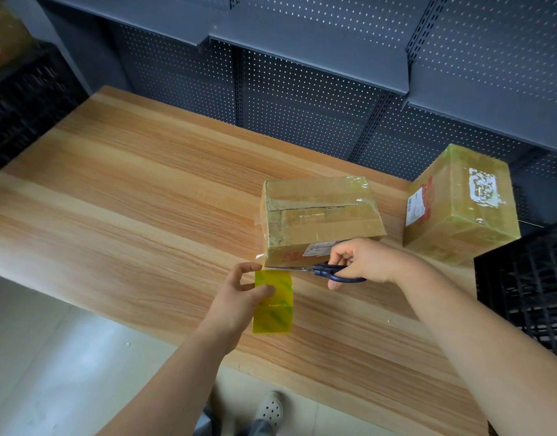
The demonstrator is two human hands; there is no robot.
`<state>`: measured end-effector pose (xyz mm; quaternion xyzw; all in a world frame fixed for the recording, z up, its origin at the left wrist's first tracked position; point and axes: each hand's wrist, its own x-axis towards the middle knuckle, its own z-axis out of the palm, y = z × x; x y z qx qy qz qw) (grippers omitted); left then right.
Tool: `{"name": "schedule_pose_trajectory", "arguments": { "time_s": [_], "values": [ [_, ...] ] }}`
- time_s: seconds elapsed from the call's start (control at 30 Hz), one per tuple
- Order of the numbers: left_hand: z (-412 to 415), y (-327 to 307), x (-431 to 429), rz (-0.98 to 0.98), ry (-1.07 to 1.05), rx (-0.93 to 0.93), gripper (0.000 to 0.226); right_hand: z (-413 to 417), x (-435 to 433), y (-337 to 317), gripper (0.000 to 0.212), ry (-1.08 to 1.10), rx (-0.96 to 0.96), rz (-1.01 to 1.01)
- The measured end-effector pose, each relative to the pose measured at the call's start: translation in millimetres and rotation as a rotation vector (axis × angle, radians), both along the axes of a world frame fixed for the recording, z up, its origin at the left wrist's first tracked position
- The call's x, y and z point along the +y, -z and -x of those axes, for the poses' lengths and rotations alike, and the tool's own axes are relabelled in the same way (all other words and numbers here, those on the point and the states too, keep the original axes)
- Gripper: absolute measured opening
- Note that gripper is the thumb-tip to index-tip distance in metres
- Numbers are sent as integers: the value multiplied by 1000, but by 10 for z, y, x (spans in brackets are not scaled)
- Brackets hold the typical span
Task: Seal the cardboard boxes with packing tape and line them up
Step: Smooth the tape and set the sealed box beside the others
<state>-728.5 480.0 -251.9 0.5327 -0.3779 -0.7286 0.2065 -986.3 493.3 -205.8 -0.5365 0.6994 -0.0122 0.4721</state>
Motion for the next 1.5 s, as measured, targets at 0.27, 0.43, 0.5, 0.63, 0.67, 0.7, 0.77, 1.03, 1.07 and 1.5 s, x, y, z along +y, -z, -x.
{"name": "schedule_pose_trajectory", "arguments": {
  "time_s": [0.27, 0.43, 0.5, 0.63, 0.67, 0.7, 0.77, 1.03, 1.07, 1.5],
  "values": [
    [30, 7, 43, -6, -28, 5, 34, 30, -39, -4, 36, -54, 35, 13],
    [51, 39, 46, -5, -55, 7, 32, -2, -89, -74, 52, -162, 89, -59],
    [63, 47, 58, 6, -49, 5, 32, 12, -104, -97, 52, -163, 99, -65],
    [74, 57, 76, 27, -33, -6, 31, 41, -104, -121, 50, -182, 122, -97],
    [77, 52, 78, 28, -32, -4, 31, 48, -101, -119, 50, -182, 123, -100],
    [79, 48, 78, 27, -32, -5, 31, 53, -98, -115, 49, -182, 126, -102],
    [82, 35, 84, 24, -32, -5, 31, 50, -93, -115, 48, -186, 139, -100],
    [123, 41, 104, 44, -1, -35, 31, 82, -57, -186, 50, -209, 197, -136],
    [115, 47, 99, 46, 0, -45, 31, 113, -41, -204, 52, -210, 222, -155],
    [-99, 112, 2, -4, 55, -5, 34, -55, 362, -545, 49, 171, -66, 313]
  ]
}}
